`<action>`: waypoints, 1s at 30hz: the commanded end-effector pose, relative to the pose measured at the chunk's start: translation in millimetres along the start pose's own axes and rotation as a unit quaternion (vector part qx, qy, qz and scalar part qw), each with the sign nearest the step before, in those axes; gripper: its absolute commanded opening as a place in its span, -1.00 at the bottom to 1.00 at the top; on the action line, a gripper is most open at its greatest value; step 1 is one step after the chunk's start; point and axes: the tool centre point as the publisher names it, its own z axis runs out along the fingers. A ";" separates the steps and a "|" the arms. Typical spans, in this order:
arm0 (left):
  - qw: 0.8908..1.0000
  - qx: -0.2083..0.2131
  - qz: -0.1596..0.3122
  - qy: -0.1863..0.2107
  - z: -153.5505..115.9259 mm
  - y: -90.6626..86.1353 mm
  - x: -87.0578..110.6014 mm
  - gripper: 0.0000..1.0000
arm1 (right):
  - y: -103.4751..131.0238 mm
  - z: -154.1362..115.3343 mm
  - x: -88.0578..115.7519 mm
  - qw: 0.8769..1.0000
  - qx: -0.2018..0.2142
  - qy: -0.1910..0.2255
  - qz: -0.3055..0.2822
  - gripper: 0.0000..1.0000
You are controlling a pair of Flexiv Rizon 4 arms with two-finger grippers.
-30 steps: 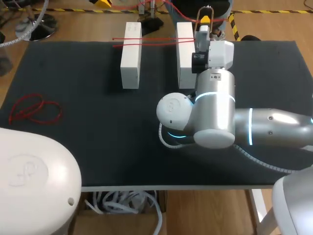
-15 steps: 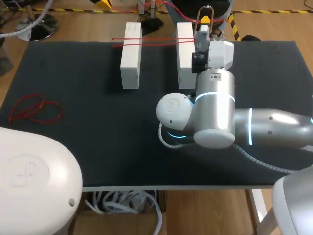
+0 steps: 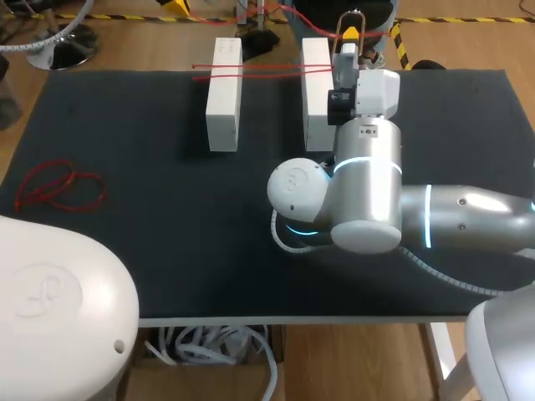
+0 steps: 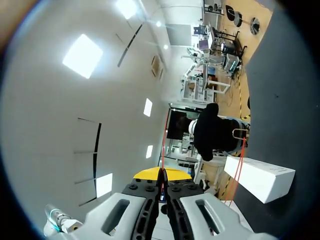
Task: Grab the tape and strap the tape.
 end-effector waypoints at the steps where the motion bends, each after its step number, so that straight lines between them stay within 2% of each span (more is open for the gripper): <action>1: 1.000 -0.003 -0.004 0.000 -2.7 -4.2 -2.9 -1.00 | 2.5 0.9 1.8 1.000 0.002 -0.002 -0.001 -1.00; 6: 1.000 -0.014 0.001 0.006 -3.4 -6.3 -4.7 -1.00 | 2.5 0.9 1.8 1.000 0.002 -0.002 -0.001 -1.00; 24: 1.000 -0.013 -0.002 0.005 -3.8 -6.9 -5.4 -1.00 | 2.5 0.9 1.8 1.000 0.002 -0.002 -0.001 -1.00; 26: 1.000 -0.013 -0.002 0.005 -3.8 -6.9 -5.4 -1.00 | 2.4 5.5 8.7 0.999 0.009 0.020 -0.046 -1.00; 30: 1.000 -0.013 -0.002 0.005 -3.8 -6.9 -5.4 -1.00 | 9.3 10.8 19.8 0.993 0.009 0.036 -0.108 -1.00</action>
